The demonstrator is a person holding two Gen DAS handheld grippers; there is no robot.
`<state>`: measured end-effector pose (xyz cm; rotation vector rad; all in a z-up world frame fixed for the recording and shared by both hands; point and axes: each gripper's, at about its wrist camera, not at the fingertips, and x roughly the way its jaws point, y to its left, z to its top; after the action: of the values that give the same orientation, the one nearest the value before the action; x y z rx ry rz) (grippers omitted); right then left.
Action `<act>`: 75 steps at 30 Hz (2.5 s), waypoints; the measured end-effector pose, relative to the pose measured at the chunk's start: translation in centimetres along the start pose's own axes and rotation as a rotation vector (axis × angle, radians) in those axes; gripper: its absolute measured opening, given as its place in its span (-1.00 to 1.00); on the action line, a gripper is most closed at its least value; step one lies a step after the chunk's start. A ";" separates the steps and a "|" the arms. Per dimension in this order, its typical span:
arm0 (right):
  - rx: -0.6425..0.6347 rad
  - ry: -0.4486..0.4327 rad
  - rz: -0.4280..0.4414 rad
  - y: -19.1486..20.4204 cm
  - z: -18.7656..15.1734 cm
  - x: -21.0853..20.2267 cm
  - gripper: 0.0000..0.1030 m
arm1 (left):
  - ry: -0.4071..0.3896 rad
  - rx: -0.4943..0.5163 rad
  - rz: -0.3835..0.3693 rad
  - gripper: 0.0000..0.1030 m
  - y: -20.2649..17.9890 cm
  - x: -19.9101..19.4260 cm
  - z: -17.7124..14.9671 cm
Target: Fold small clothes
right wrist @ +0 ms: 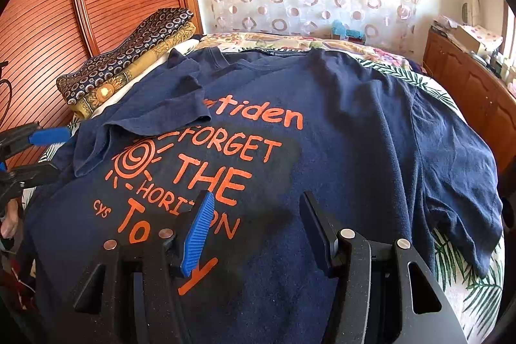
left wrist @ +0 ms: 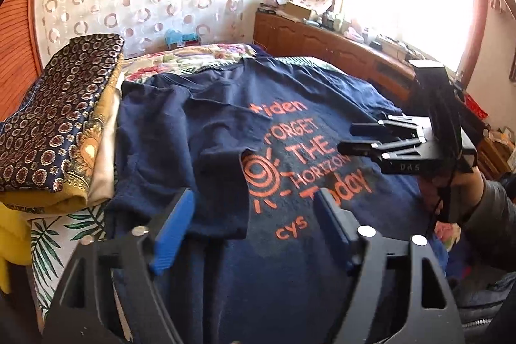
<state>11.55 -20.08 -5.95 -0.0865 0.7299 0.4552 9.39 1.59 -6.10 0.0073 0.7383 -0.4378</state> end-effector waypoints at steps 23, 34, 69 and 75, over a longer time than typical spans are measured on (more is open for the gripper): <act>0.006 -0.007 -0.001 -0.4 -0.2 -0.2 0.11 | 0.091 -0.176 0.208 0.52 4.6 7.5 2.7; 0.045 -0.046 -0.073 -3.9 -0.5 -2.5 0.11 | 0.169 -0.085 0.249 0.71 3.1 9.7 2.4; 0.386 0.006 -0.197 -27.3 0.0 -3.3 -0.93 | 0.169 -0.084 0.248 0.72 3.1 9.7 2.5; 0.216 -0.105 -0.202 -21.1 3.1 -6.3 -0.94 | 0.169 -0.084 0.248 0.72 3.1 9.7 2.5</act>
<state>18.44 -40.70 -1.17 0.0658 0.6555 0.1853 18.59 0.32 -11.04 0.0567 0.9092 -0.1699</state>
